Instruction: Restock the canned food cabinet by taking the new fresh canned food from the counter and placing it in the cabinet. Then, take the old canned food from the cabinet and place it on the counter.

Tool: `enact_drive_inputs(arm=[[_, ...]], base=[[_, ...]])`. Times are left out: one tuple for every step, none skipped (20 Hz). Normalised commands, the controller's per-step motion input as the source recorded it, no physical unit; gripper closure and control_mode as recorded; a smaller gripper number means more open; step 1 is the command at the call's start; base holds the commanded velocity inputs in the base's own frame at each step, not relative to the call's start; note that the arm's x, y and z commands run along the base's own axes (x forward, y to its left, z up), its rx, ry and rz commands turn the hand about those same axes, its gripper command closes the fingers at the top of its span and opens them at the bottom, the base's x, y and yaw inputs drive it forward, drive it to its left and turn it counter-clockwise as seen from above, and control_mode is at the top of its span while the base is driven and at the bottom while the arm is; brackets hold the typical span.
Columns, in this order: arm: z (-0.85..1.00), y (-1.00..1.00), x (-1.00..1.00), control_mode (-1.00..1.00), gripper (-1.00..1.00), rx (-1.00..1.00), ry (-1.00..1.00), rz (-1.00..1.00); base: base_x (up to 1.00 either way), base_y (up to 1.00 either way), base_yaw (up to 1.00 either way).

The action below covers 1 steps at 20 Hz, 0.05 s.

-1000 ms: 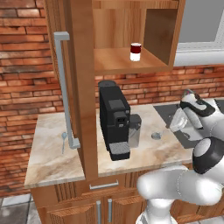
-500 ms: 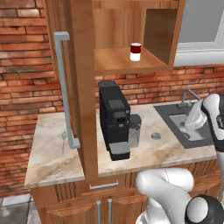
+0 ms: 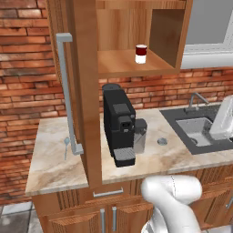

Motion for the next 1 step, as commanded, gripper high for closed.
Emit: enact_drive_inputs(arm=[[0.78, 0.52, -1.00, -1.00, -1.00, -0.26, -0.23, 0.00]], base=[[0.00, 0.00, 0.00]])
